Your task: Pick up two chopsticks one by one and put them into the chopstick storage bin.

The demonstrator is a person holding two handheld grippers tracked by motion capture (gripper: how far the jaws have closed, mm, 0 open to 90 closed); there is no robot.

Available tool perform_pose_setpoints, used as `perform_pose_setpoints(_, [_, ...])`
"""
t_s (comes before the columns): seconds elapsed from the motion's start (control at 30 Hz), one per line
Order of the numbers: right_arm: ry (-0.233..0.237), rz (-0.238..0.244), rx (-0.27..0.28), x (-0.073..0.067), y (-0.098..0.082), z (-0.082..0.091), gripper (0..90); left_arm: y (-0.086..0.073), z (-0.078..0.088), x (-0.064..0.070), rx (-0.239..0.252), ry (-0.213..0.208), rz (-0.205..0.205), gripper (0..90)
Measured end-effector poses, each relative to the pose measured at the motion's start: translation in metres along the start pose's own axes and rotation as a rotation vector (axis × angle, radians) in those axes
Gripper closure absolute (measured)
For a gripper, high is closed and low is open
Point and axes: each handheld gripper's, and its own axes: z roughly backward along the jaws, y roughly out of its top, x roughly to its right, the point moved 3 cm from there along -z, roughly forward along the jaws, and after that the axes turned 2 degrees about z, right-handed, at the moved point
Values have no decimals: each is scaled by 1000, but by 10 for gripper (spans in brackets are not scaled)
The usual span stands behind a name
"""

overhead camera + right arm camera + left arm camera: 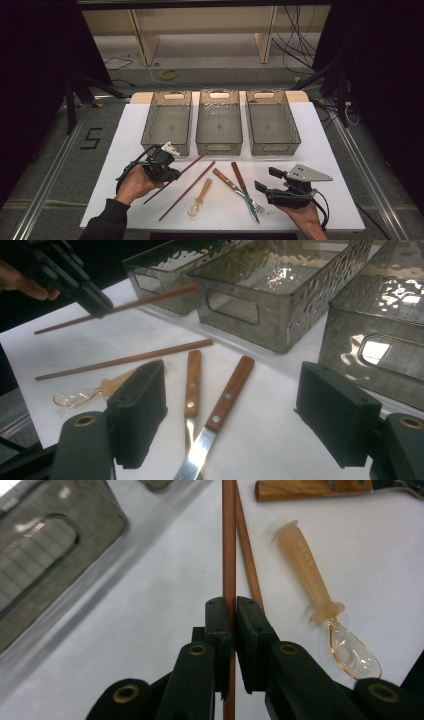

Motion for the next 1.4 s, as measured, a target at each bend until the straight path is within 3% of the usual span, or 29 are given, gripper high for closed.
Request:
perform_pose_setpoints(0.27, [0,-3,2,0,0,0,287,3,23,-19,77,22,39,841])
perform_pose_setpoints(0.7, [0,-7,6,0,0,0,286,11,34,-38,163,30,87,841])
perform_pose_setpoints(1.1, [1,-8,8,1,0,1,287,34,55,-61,242,67,118,841])
perform_pose_setpoints(1.4, [0,-9,9,1,0,0,287,49,64,-81,263,110,144,841])
